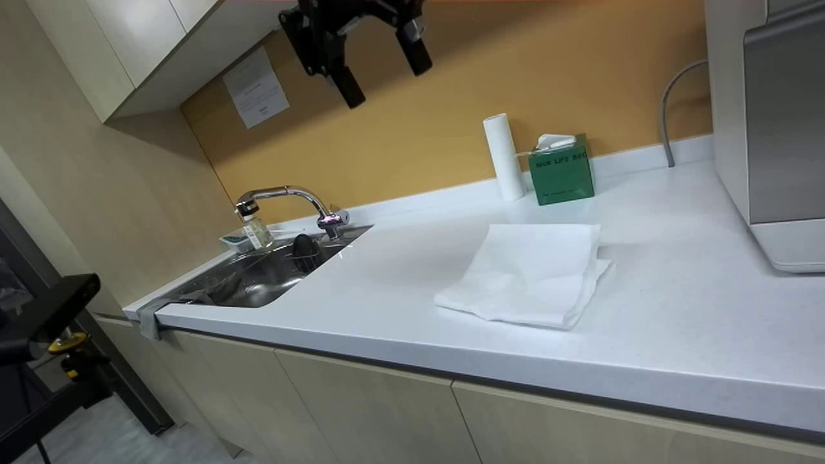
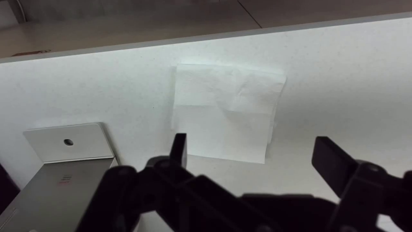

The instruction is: Wipe the kitchen counter with the white kitchen paper

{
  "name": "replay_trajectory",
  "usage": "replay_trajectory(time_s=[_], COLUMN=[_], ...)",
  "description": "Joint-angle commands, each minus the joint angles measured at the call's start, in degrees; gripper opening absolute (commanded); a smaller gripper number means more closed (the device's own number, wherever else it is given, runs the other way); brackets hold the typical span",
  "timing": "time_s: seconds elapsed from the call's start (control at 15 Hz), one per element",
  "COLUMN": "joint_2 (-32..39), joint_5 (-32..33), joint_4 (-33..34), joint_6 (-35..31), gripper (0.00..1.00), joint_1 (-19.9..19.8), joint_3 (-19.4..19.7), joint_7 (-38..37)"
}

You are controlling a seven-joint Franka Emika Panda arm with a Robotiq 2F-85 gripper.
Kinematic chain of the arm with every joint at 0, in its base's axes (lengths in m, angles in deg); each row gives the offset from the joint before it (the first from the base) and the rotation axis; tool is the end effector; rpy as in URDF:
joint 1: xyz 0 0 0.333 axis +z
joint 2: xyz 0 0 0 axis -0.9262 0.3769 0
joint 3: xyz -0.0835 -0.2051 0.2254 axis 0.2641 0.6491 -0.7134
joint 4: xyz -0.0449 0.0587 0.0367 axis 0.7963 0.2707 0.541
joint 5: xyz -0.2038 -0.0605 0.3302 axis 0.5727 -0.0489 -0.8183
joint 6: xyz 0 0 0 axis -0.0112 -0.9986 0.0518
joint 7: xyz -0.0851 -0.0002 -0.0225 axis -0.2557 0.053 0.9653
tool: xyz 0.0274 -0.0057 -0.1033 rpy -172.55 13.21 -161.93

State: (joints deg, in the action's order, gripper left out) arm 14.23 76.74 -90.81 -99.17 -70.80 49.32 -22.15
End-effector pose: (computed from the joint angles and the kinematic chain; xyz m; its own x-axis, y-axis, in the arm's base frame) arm 0.4142 -0.0124 0.5382 0.9671 -0.1000 0.2339 -0.1060 -0.9943 0.0132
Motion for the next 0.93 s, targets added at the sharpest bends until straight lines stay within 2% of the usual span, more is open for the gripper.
replay_trajectory(time_s=[0.0,0.6,0.87], joint_2=[0.03,0.03,2.51], joint_5=[0.18,0.18,1.02], joint_4=[0.10,0.10,-0.32], joint_6=[0.10,0.09,-5.69], gripper=[1.00,1.00,1.00], joint_1=[0.34,0.34,-0.24], joint_3=[0.29,0.29,-0.31], joint_7=[-0.13,-0.13,-1.62])
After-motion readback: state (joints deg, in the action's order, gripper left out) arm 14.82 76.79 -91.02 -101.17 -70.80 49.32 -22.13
